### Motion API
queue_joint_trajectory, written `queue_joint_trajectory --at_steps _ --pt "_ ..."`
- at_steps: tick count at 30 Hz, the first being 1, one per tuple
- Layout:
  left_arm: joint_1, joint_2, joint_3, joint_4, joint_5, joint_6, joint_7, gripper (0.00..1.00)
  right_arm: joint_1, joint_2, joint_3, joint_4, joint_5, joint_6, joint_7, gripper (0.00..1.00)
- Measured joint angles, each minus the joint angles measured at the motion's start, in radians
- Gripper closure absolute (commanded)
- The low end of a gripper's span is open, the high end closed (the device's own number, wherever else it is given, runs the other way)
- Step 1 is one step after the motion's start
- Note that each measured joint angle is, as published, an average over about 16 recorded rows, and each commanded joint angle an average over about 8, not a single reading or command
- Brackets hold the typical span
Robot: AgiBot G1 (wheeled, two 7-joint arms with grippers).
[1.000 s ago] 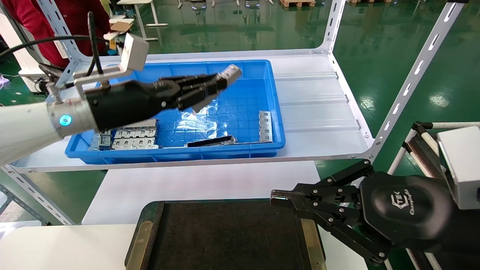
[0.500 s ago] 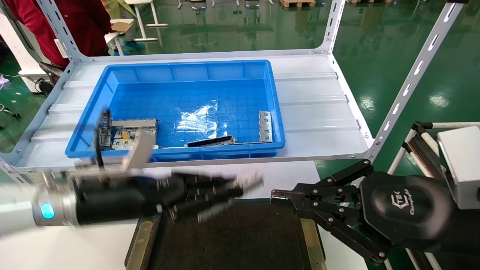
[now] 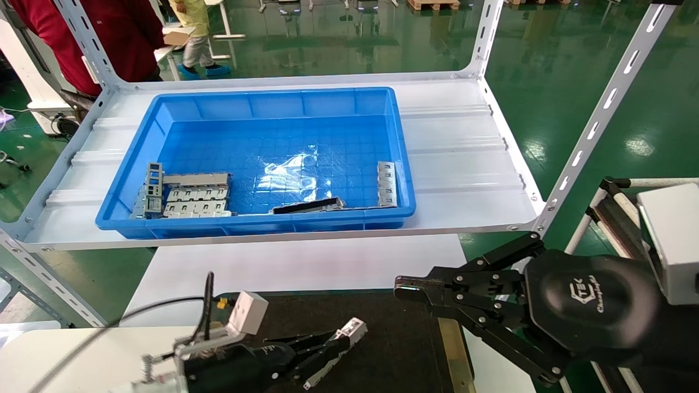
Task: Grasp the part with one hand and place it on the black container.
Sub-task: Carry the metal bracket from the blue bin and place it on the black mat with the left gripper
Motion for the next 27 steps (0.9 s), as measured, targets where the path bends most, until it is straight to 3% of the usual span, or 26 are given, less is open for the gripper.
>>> queue_joint_trajectory --at_steps 6,13,20,27 --pt "0.065 0.107 0.022 0.006 0.101 -0.295 -0.068 1.0 0.0 0.0 0.0 0.0 0.0 0.0 0.0 1.0" --pt "0.07 0.242 0.06 0.083 0.198 -0.564 -0.153 1.0 0.0 0.0 0.0 0.0 0.0 0.0 0.0 1.0" --pt "0.04 0.326 0.114 0.178 0.24 -0.711 -0.239 1.0 0.0 0.0 0.0 0.0 0.0 0.0 0.0 1.0" --pt "0.013 0.353 0.185 0.243 0.24 -0.785 -0.31 1.0 0.0 0.0 -0.001 0.0 0.0 0.0 0.0 1.0"
